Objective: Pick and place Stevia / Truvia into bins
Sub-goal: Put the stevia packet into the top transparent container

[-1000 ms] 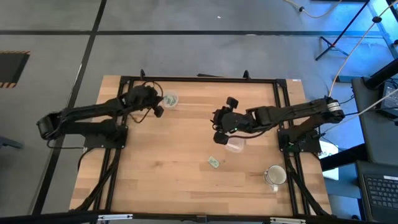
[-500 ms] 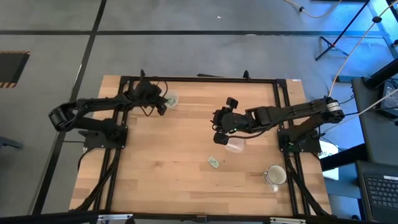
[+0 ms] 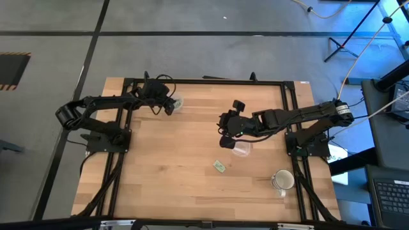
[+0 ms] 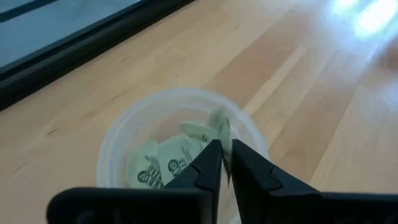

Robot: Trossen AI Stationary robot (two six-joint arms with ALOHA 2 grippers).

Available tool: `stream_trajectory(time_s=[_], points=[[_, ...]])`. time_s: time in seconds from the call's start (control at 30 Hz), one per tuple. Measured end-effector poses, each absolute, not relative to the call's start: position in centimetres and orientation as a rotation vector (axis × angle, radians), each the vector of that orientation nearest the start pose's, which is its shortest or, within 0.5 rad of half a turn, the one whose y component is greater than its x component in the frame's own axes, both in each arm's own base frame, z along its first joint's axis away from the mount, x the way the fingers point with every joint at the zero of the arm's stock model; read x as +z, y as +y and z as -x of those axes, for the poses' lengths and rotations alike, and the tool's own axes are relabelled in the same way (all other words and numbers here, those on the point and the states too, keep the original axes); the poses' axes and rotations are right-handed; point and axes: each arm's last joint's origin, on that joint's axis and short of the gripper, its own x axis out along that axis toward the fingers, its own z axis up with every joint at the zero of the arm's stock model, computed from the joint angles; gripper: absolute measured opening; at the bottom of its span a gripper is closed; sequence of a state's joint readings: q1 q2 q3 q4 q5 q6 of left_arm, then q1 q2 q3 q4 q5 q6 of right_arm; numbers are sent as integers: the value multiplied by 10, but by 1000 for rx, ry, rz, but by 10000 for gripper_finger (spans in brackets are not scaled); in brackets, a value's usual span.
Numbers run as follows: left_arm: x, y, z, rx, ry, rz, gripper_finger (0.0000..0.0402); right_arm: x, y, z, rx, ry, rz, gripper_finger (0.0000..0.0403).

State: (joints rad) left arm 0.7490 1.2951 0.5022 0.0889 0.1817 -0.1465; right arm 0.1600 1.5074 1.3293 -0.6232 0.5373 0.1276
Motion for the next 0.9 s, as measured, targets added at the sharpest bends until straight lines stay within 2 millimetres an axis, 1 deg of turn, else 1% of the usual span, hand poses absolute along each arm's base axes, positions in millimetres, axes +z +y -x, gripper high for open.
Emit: stream_trajectory(time_s=[0.2, 0.37, 0.53, 0.73, 0.8, 0.9], points=[[157, 153, -172, 602, 677, 491, 55, 315, 36, -317, -404, 744, 159, 151], [157, 153, -169, 675, 710, 461, 66, 314, 36, -316, -405, 757, 162, 151], [176, 152, -163, 755, 650, 350, 68, 313, 36, -315, -413, 768, 148, 151], [207, 142, -153, 748, 506, 279, 66, 313, 36, -315, -404, 775, 148, 151], [216, 136, -151, 700, 465, 240, 66, 312, 37, -315, -348, 790, 153, 151], [225, 124, -152, 518, 424, 211, 68, 309, 41, -315, -197, 819, 148, 152]])
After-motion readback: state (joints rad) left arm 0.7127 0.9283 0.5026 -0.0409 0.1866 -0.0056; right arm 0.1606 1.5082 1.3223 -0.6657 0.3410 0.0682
